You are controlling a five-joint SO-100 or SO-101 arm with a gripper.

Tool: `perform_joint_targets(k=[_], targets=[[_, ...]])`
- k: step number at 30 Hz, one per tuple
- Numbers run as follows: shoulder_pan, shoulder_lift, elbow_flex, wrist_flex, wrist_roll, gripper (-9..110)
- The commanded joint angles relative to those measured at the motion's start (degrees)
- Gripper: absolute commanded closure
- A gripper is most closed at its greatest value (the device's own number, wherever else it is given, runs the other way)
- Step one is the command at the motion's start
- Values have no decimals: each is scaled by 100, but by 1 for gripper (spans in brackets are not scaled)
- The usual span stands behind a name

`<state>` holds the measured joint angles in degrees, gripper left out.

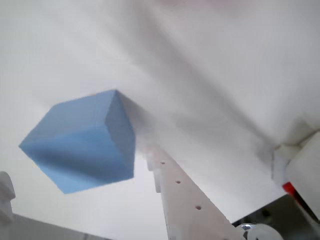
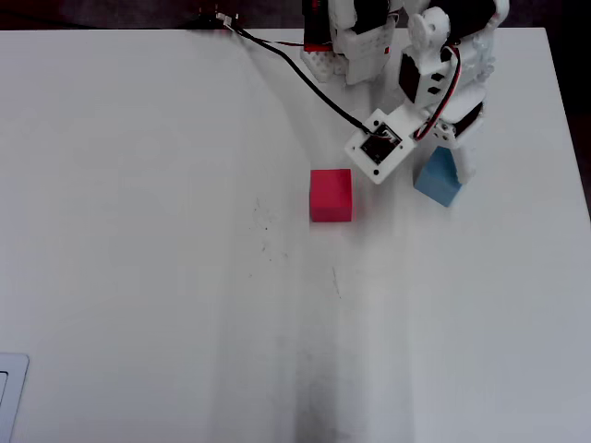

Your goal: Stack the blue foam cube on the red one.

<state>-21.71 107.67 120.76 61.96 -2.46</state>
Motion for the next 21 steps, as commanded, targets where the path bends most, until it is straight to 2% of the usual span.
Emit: perform_joint_targets(k=[1,21], targets=[[-167,-185,-519,-167,-79,66],[-404,-1055,-624,-729,-79,66]])
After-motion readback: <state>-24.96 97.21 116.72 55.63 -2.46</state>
